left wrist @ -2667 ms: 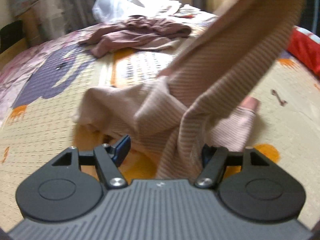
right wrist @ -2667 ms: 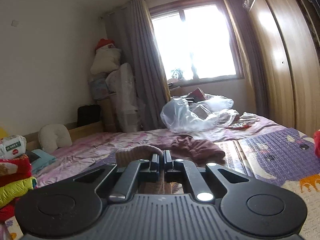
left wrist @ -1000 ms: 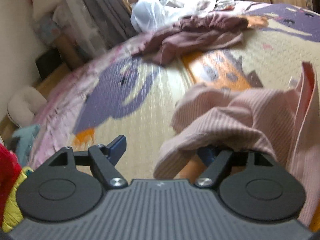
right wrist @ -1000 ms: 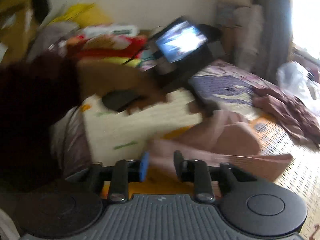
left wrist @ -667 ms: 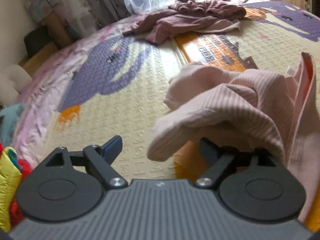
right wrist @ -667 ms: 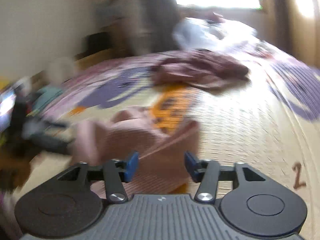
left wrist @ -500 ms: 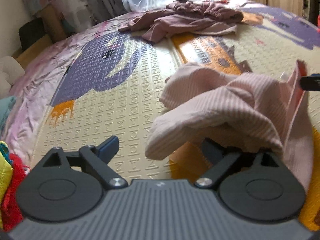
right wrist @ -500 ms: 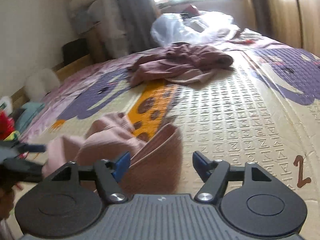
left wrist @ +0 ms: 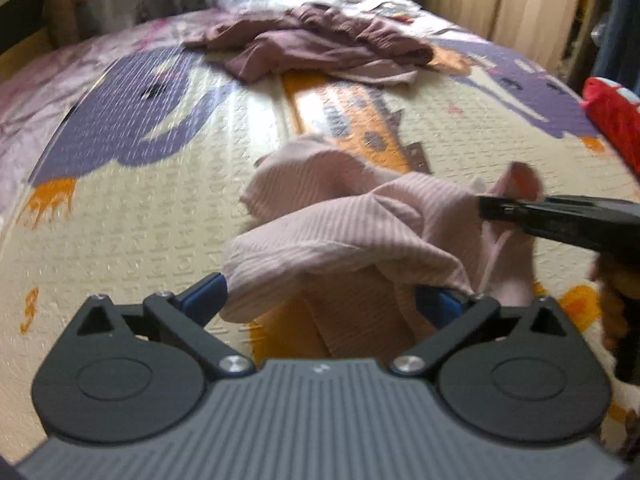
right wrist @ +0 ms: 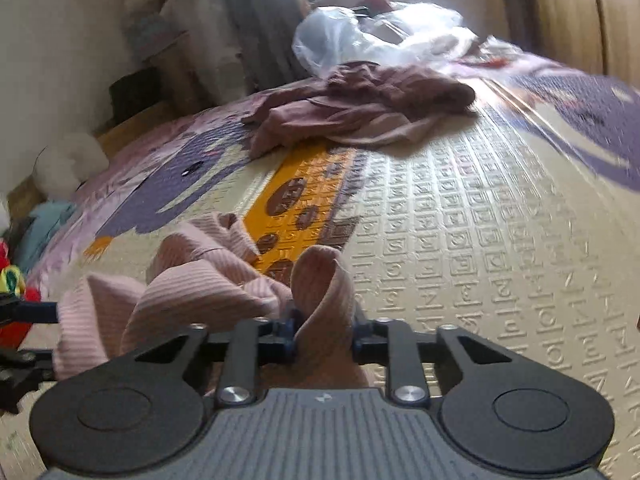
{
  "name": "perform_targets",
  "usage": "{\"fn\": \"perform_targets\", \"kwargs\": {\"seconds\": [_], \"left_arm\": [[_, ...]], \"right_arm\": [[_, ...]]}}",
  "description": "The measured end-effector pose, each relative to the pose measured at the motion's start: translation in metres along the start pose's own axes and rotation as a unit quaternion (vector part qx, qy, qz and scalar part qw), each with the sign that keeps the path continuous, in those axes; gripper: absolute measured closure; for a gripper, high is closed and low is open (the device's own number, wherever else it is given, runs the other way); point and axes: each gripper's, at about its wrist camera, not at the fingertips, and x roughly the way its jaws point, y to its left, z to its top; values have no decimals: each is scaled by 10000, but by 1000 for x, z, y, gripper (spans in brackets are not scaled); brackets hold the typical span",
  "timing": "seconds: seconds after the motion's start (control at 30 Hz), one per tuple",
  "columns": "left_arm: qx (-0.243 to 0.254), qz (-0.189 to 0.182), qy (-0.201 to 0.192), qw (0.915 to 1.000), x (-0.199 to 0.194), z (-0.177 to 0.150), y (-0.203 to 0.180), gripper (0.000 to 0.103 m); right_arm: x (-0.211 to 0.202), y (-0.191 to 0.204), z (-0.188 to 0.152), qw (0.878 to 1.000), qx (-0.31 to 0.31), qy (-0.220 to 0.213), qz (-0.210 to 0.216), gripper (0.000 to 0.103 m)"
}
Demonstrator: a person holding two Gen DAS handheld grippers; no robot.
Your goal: Fold clothes
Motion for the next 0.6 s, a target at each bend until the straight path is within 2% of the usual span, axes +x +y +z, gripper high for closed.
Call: {"fn": "perform_targets", "kwargs": {"seconds": [0.23,0.37,0.6], "left_arm": [[-164,373,-20,9992,9,2,-3,3],[-307,499,-61,9983,9,4,-1,19],[-434,673,-82,9968,10,5,2,31]], "right_arm": [[-34,14,-3,9976,-654,-200,66,88],[-59,15,-6,9955,-883,-255,245,90],[-95,16,-19,9876,-1472,-121,539,94]]}}
